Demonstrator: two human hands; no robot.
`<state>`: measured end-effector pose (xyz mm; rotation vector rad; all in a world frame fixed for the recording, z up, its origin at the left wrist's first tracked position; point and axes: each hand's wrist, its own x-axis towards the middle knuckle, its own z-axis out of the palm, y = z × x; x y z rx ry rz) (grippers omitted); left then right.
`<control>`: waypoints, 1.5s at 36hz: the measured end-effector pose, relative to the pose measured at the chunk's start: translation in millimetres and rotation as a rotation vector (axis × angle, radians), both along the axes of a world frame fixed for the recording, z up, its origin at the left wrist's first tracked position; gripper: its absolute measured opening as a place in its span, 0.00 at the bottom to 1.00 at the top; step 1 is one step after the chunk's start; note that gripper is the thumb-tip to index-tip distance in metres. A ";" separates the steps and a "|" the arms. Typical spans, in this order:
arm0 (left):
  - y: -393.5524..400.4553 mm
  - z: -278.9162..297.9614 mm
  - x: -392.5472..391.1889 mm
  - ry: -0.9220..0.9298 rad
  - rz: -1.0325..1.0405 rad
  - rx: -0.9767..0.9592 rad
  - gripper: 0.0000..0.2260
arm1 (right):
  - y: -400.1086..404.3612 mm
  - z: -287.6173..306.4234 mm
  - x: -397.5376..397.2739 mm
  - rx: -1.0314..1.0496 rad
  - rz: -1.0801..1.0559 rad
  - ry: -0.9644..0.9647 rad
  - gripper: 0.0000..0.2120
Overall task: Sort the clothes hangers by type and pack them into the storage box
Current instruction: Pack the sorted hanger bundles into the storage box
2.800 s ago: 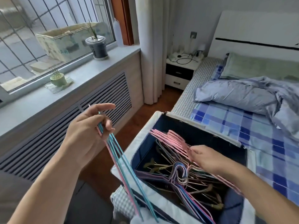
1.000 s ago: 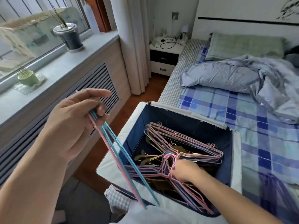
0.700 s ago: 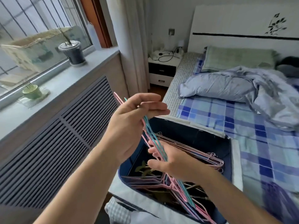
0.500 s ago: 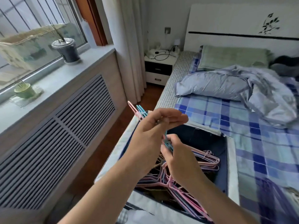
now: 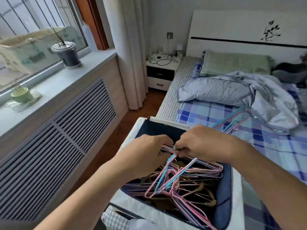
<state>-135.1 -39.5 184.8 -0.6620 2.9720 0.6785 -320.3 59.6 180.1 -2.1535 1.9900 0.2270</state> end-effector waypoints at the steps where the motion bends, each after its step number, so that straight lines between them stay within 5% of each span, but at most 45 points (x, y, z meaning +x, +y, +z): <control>1: -1.4 -0.7 -1.6 0.009 0.013 0.175 0.12 | -6.3 -0.1 -0.6 -0.006 0.039 0.045 0.10; 3: -4.1 -6.6 -1.2 0.134 0.097 0.330 0.08 | -14.7 -8.4 -3.8 -0.113 0.041 0.068 0.11; 6: -14.3 -25.2 4.9 0.446 0.415 0.533 0.12 | -17.3 -34.8 -1.6 -0.567 -0.149 0.000 0.16; 9: -11.2 -38.9 8.9 0.716 0.687 0.788 0.13 | -8.6 -62.2 25.2 -0.864 -0.498 -0.474 0.22; 11: -4.8 -42.0 12.4 0.857 0.808 0.985 0.10 | -5.3 -87.0 45.8 -0.637 -0.705 -0.814 0.28; 13: 2.9 -47.8 16.5 0.953 0.864 1.176 0.07 | -2.6 -109.8 62.6 -0.326 -0.775 -0.940 0.35; 18: 36.8 -70.7 16.5 0.926 0.892 1.427 0.04 | -6.2 -128.0 74.2 -0.268 -0.708 -0.751 0.25; 21: 47.8 -78.7 11.6 0.806 0.884 1.514 0.06 | -1.2 -135.7 75.1 -0.028 -0.712 -0.726 0.16; 25: 44.6 -80.1 14.3 0.584 0.811 1.578 0.08 | 20.0 -149.0 75.4 0.051 -0.667 -0.796 0.27; 27: 43.8 -81.1 16.2 0.497 0.806 1.588 0.09 | 21.5 -146.0 74.9 0.101 -0.662 -0.780 0.22; 34: 18.7 -87.8 22.9 0.484 0.841 1.421 0.15 | -16.7 -157.1 51.9 0.107 -0.640 -0.498 0.14; 36: 8.3 -99.1 29.8 0.427 0.836 1.181 0.16 | -30.5 -164.1 36.4 0.089 -0.635 -0.403 0.13; 40: -6.1 -143.0 66.4 0.050 0.638 0.295 0.19 | -52.9 -181.3 13.7 0.047 -0.389 -0.168 0.10; 42: -8.5 -170.1 89.4 -0.111 0.545 0.024 0.22 | -57.2 -192.5 15.4 0.047 -0.293 -0.087 0.11; 46: -4.0 -209.0 118.9 -0.332 0.476 -0.170 0.23 | -51.7 -223.7 17.9 0.032 -0.180 -0.002 0.12; 50: -0.8 -214.3 121.9 -0.372 0.440 -0.208 0.35 | -38.9 -243.9 9.4 -0.006 -0.138 0.014 0.15; 54: 4.3 -213.9 115.7 -0.424 0.460 -0.206 0.34 | -29.5 -243.9 22.0 -0.128 -0.025 0.018 0.10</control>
